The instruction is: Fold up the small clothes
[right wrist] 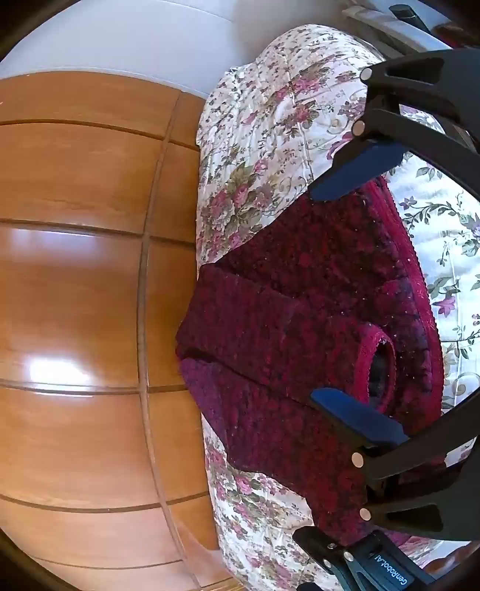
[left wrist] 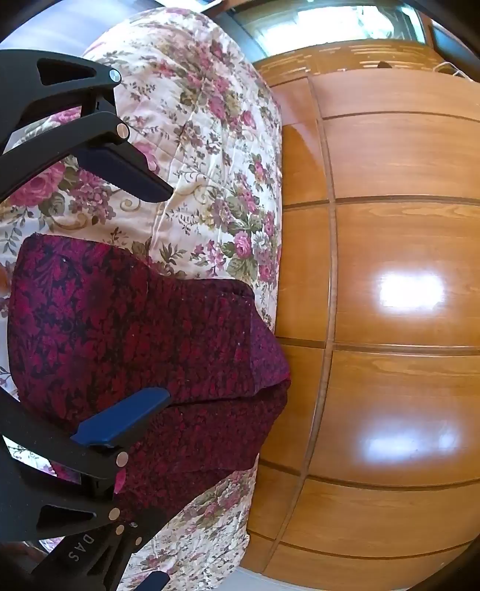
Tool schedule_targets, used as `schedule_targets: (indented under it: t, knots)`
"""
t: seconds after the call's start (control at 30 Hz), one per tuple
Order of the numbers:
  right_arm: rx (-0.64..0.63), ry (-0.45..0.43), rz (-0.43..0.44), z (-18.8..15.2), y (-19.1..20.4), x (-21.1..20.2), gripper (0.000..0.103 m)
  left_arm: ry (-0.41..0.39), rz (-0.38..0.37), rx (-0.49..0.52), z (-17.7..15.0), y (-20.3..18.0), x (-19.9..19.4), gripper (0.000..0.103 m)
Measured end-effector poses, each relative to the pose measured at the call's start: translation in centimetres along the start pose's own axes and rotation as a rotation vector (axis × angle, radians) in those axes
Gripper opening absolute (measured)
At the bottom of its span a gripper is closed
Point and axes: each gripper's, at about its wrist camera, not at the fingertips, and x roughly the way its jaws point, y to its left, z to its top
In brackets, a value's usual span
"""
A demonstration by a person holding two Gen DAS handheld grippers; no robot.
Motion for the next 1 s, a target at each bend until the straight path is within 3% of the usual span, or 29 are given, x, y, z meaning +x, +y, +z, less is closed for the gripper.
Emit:
schedule_targets:
  t: [0.23, 1.0]
  knots:
    - [0.022, 0.023, -0.003, 0.2, -0.4, 0.7, 0.101, 0.031, -0.006, -0.017, -0.1, 0.1, 0.3, 0.100]
    - [0.032, 0.033, 0.002, 0.1, -0.7, 0.7, 0.101, 0.001, -0.057, 0.008, -0.4, -0.3, -0.2, 0.100]
